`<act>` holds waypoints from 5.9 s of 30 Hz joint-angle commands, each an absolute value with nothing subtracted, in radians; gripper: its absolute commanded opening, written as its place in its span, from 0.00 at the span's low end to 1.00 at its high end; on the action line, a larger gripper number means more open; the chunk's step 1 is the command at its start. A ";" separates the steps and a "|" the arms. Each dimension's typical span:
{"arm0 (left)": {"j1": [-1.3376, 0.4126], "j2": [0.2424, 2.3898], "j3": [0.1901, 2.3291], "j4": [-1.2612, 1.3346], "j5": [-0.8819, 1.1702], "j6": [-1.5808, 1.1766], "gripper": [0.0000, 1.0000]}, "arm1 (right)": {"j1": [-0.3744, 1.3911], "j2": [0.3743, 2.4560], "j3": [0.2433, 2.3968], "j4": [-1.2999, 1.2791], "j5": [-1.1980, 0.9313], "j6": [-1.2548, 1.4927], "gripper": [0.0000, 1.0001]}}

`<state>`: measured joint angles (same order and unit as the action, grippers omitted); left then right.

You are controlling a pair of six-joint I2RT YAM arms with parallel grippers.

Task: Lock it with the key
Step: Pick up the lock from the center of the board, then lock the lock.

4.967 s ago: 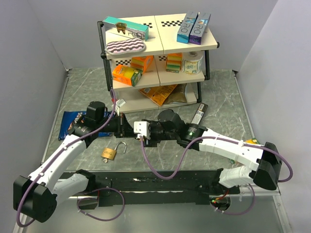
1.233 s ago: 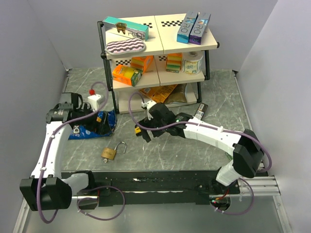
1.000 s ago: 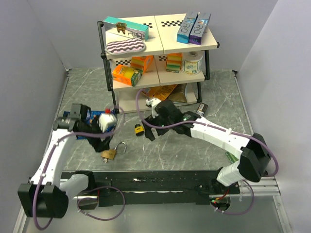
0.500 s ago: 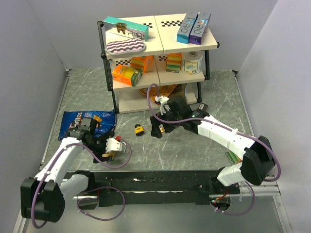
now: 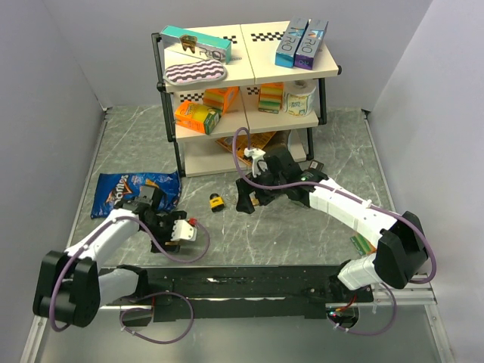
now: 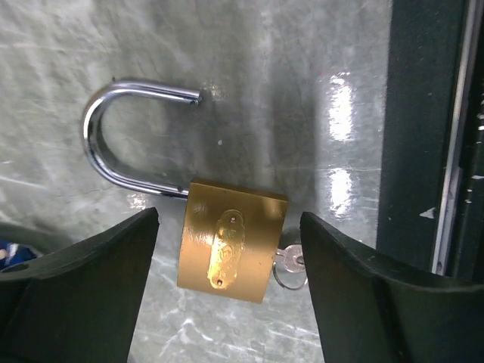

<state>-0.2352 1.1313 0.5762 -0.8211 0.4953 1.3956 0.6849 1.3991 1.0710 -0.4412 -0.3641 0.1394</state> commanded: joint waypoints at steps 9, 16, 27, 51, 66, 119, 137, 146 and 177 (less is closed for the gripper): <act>-0.244 1.229 0.574 -0.729 0.485 1.362 0.63 | 0.667 1.364 1.055 -0.411 -0.384 0.140 0.99; -0.247 1.241 0.580 -0.716 0.506 1.304 0.31 | 0.664 1.361 1.062 -0.416 -0.376 0.138 0.99; -0.284 1.029 0.693 -0.747 0.614 0.971 0.01 | 0.637 1.178 1.008 -0.391 -0.315 0.172 0.99; -0.661 1.192 1.161 -0.508 0.005 -0.641 0.01 | 0.603 1.015 0.914 -0.204 -0.338 0.330 0.99; -0.686 1.327 1.328 -0.541 -0.098 -0.868 0.01 | 0.661 1.160 0.893 -0.005 -0.397 0.606 0.98; -0.574 1.183 1.242 -0.379 0.172 -0.986 0.97 | 0.609 1.212 0.831 0.348 -0.528 0.813 0.00; -0.554 0.703 0.789 -0.094 0.612 0.100 0.89 | 0.462 0.991 0.704 0.676 -0.937 0.899 0.00; -0.577 0.581 0.545 0.316 0.583 0.294 0.84 | 0.462 0.974 0.713 0.750 -1.003 0.946 0.00; -0.721 0.738 0.612 0.414 0.532 0.250 0.14 | 0.479 0.979 0.732 0.781 -1.020 0.940 0.00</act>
<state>-0.7124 0.7334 0.5720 0.3908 0.5259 0.2718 0.4694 1.0069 0.6941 0.6407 -1.0317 0.9367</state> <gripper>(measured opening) 0.204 0.292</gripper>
